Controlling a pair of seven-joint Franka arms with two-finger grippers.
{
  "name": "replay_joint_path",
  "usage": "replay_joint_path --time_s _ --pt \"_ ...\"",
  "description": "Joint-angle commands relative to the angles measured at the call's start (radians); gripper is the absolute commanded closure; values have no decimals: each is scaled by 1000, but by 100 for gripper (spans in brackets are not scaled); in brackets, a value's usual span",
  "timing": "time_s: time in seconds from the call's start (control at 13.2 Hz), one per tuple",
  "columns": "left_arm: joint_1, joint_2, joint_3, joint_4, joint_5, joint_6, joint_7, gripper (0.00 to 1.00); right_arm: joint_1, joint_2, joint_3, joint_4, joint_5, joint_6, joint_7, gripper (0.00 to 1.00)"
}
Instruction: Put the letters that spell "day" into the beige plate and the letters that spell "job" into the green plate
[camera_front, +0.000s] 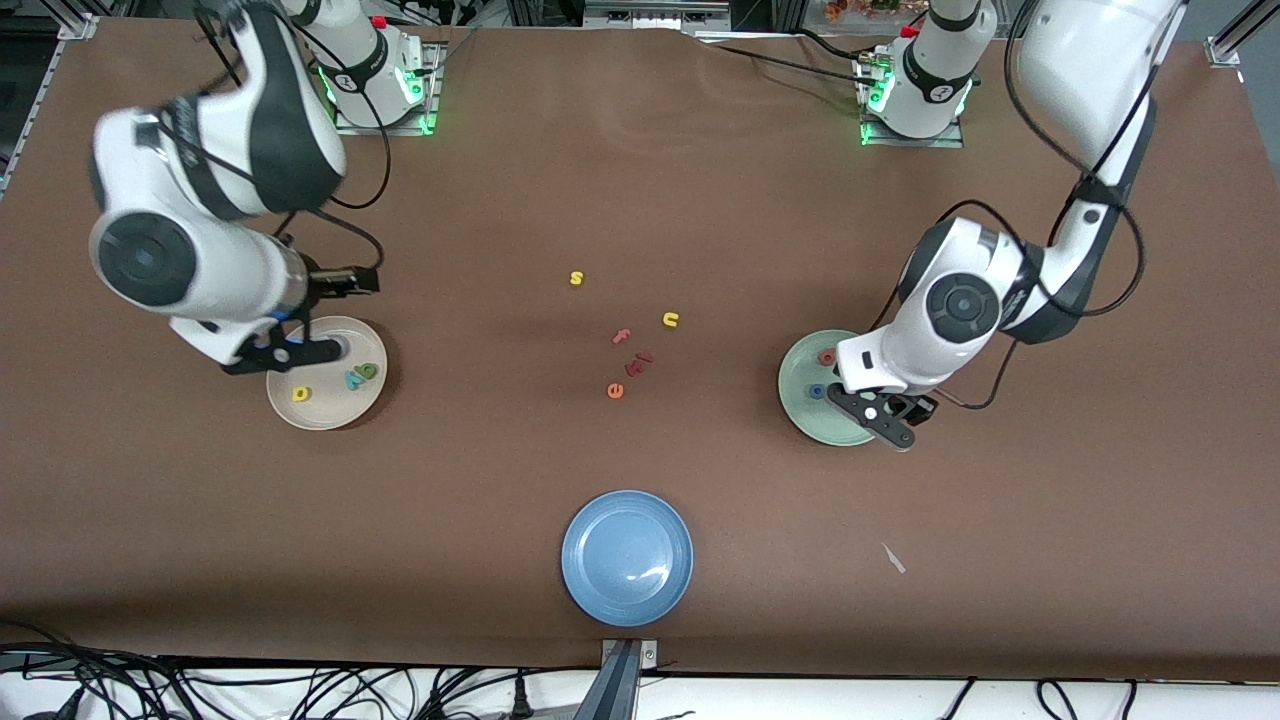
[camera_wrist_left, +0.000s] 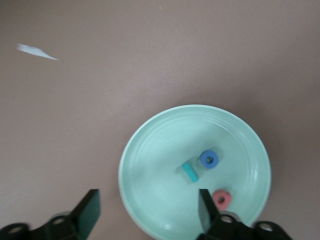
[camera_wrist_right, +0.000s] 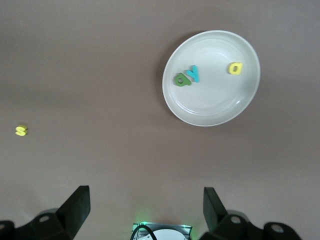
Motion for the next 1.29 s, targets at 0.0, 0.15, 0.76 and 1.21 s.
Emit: replay_joint_path --time_s 0.0,0.15,0.76,1.21 --pt "4 -58 -12 107 -38 -172 -4 0 -99 -140 75 -75 -12 -10 -26 0" --pt "-12 -68 11 198 -104 -240 -2 0 -136 -191 89 -81 -11 -30 -43 0" --pt "-32 -319 197 181 -236 -359 -66 0 -228 -283 84 -72 -34 -33 -59 0" --pt "-29 -478 235 122 -264 -484 -195 0 -265 -289 83 -76 -38 12 -62 0"
